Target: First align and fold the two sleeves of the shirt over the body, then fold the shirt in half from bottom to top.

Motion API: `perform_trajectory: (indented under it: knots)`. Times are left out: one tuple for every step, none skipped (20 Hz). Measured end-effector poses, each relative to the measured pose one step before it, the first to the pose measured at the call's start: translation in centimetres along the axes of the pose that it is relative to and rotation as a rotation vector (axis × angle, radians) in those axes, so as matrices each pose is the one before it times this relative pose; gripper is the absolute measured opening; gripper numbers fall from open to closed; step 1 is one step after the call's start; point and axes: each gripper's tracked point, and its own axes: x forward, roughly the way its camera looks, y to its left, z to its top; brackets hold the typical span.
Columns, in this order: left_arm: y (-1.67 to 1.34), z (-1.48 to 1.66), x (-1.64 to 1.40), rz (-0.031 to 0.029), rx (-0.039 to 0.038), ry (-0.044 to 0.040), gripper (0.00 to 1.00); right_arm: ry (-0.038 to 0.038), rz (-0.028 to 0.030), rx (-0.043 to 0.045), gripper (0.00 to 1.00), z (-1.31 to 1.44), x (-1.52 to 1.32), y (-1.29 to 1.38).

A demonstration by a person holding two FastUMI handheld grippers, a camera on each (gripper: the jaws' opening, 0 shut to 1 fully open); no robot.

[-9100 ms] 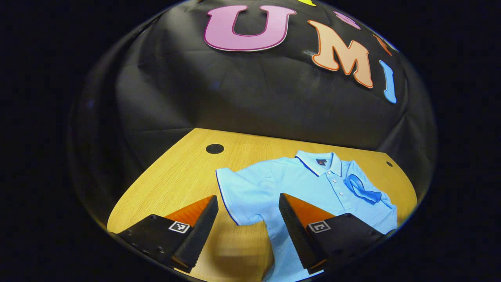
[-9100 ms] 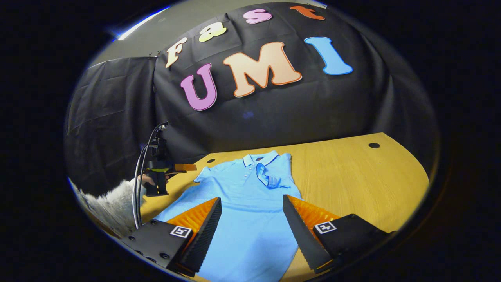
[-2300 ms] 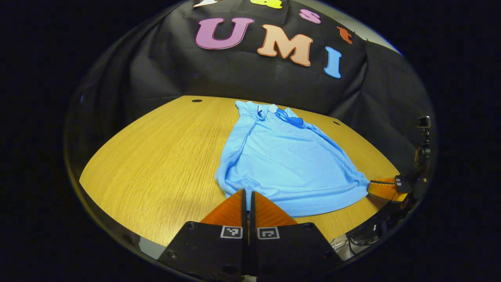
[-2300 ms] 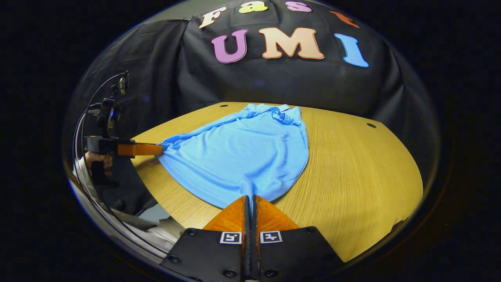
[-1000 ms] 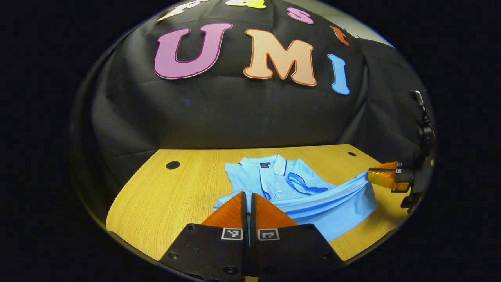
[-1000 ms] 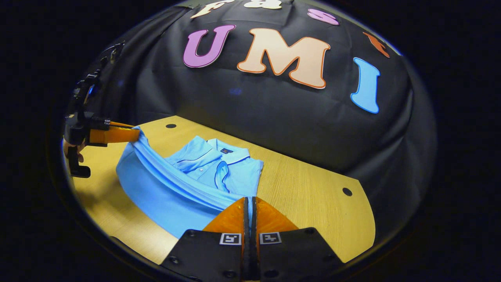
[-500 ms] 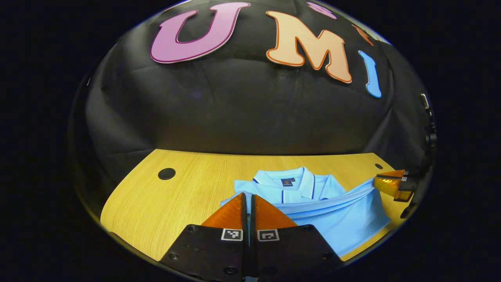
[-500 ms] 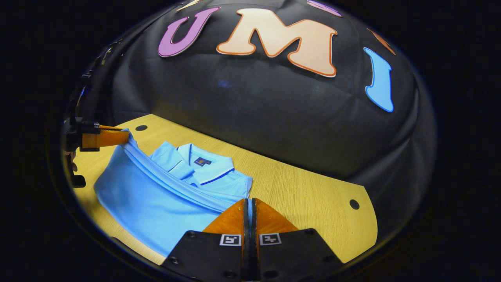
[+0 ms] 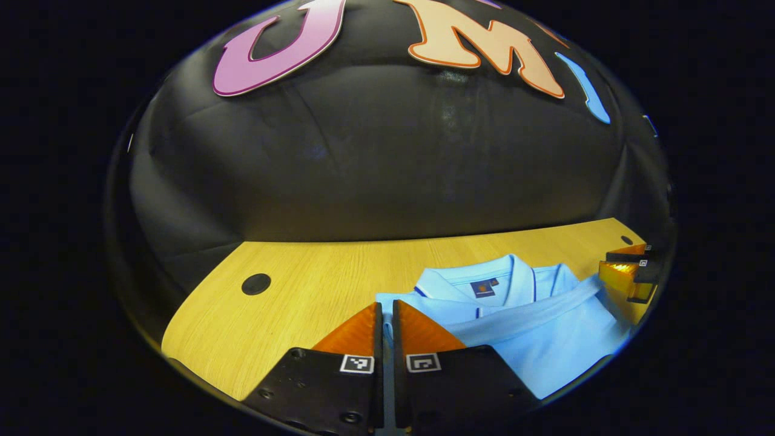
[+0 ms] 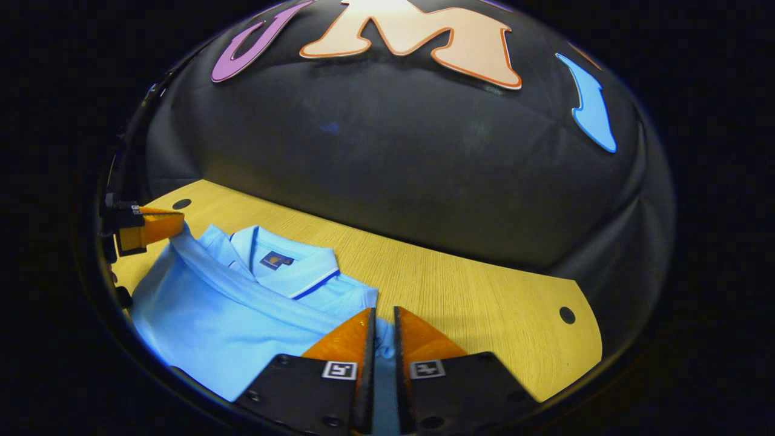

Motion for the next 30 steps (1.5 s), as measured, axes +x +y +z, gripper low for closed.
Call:
perform_trajectory:
  knots:
    - [-0.067, -0.618, -0.239, -0.00475, 0.00357, 0.02663, 0.1, 0.01795, 0.01084, 0.0172, 0.39, -0.442, -0.049, 0.28]
    - [-0.138, -0.4, -0.401, -0.0041, -0.00308, 0.01498, 0.2, 0.00472, 0.00967, 0.0138, 0.42, -0.132, -0.479, 0.057]
    - [-0.254, -0.077, -0.288, -0.01156, -0.012, 0.00789, 0.28, -0.00286, 0.00961, 0.01419, 0.57, 0.005, -0.217, -0.012]
    - [-0.109, 0.068, -0.337, -0.0074, -0.01154, -0.00133, 0.46, -0.00258, 0.00266, 0.00982, 0.71, 0.012, -0.349, -0.082]
    - [0.041, 0.12, -0.576, -0.00125, -0.00709, -0.00492, 0.64, -0.00563, 0.00617, 0.00372, 0.96, 0.037, -0.659, -0.017]
    - [0.264, 0.043, -0.589, 0.00883, 0.00866, -0.00771, 0.81, -0.0104, 0.00785, -0.00065, 0.99, 0.145, -0.496, -0.078]
    - [0.171, 0.63, -0.918, 0.00435, 0.01266, -0.01253, 0.99, -0.01212, 0.00615, 0.00038, 1.0, 0.073, -0.743, -0.097]
    - [0.042, 0.517, -0.904, 0.00146, 0.0139, -0.01616, 0.98, -0.01191, 0.00505, 0.00425, 1.0, 0.153, -0.834, -0.144]
    - [-0.183, 0.352, -0.93, -0.00306, 0.00673, -0.01354, 0.98, -0.01115, 0.01151, 0.0064, 1.0, 0.055, -0.905, -0.048]
    - [-0.288, 0.351, -1.01, -0.00896, 0.00258, -0.01322, 0.98, -0.00885, 0.00887, 0.00652, 1.0, -0.005, -0.912, 0.018]
    - [-0.306, 0.234, -1.048, -0.00978, 0.00099, -0.00908, 0.98, -0.0066, 0.00749, 0.00626, 1.0, -0.101, -0.972, -0.039]
    - [-0.311, 0.115, -1.096, -0.00894, 0.00047, -0.0069, 0.98, -0.00869, 0.01171, 0.00557, 1.0, 0.014, -1.047, 0.078]
    - [-0.325, -0.148, -1.022, -0.00774, -0.00299, -0.00544, 0.98, -0.01003, 0.00843, 0.00481, 1.0, -0.052, -1.067, 0.01]
    - [-0.488, -0.022, -1.182, -0.01353, -0.00545, -0.00632, 0.98, -0.01221, 0.0072, 0.00369, 1.0, 0.077, -1.205, 0.03]
    - [-0.335, -0.055, -1.273, -0.00796, -0.0067, -0.0096, 0.98, -0.01852, 0.00845, 0.00582, 1.0, 0.23, -1.18, 0.14]
    - [-0.226, -0.107, -1.268, -0.00321, -0.00338, -0.01055, 0.98, -0.01754, 0.00928, 0.00738, 1.0, 0.171, -1.338, 0.24]
    - [-0.219, -0.311, -1.157, 0.00002, -0.0014, -0.00662, 0.98, -0.01639, 0.01144, 0.01122, 1.0, 0.128, -1.379, 0.235]
    - [-0.242, -0.257, -1.298, -0.00351, -0.00422, -0.00928, 0.98, -0.01927, 0.01461, 0.01467, 1.0, 0.164, -1.415, 0.402]
    - [-0.423, -0.235, -1.26, -0.01196, -0.0075, -0.00935, 0.98, -0.01937, 0.01349, 0.01194, 0.99, 0.026, -1.365, 0.389]
    - [-0.449, -0.326, -1.261, -0.01371, -0.00879, -0.00792, 0.98, -0.01745, 0.01017, 0.00498, 1.0, -0.025, -1.438, 0.273]
    - [-0.315, -0.44, -1.165, -0.01049, -0.00768, -0.00538, 0.98, -0.0175, 0.00413, 0.00274, 0.99, -0.277, -1.408, 0.073]
    - [-0.254, -0.419, -1.231, -0.00878, -0.00325, -0.00169, 0.98, -0.0143, 0.00001, 0.00574, 0.99, -0.274, -1.358, 0.105]
    - [-0.159, -0.635, -1.185, -0.00735, 0.00214, 0.00352, 0.98, -0.00266, 0.00164, 0.01514, 1.0, -0.37, -1.442, 0.136]
    - [-0.121, -0.48, -1.219, -0.00319, 0.00678, 0.00044, 0.98, -0.00266, 0.01224, 0.02382, 0.99, -0.491, -1.399, 0.433]
    - [-0.031, -0.3, -1.17, 0.00004, 0.00776, -0.00625, 0.98, -0.00087, 0.01388, 0.02144, 1.0, -0.409, -1.266, 0.44]
    - [-0.074, -0.22, -1.194, 0.00039, 0.01071, -0.00834, 0.94, -0.00742, 0.00956, 0.01272, 0.99, -0.24, -1.138, 0.338]
    - [0.015, -0.306, -0.988, 0.00579, 0.01448, -0.00944, 0.97, -0.01358, 0.00615, -0.00362, 0.99, -0.113, -1.135, 0.232]
    - [0.116, -0.437, -0.98, 0.01708, 0.01733, -0.00265, 0.97, -0.01247, 0.01184, -0.01007, 1.0, -0.408, -1.15, 0.289]
    - [-0.106, -0.485, -0.736, 0.00732, 0.00883, -0.00297, 0.97, -0.01005, 0.00847, -0.00208, 1.0, -0.301, -0.883, 0.331]
    - [-0.453, -0.423, -0.736, -0.0015, -0.00197, -0.00376, 0.98, -0.0123, 0.01102, 0.0049, 0.99, -0.255, -0.922, 0.41]
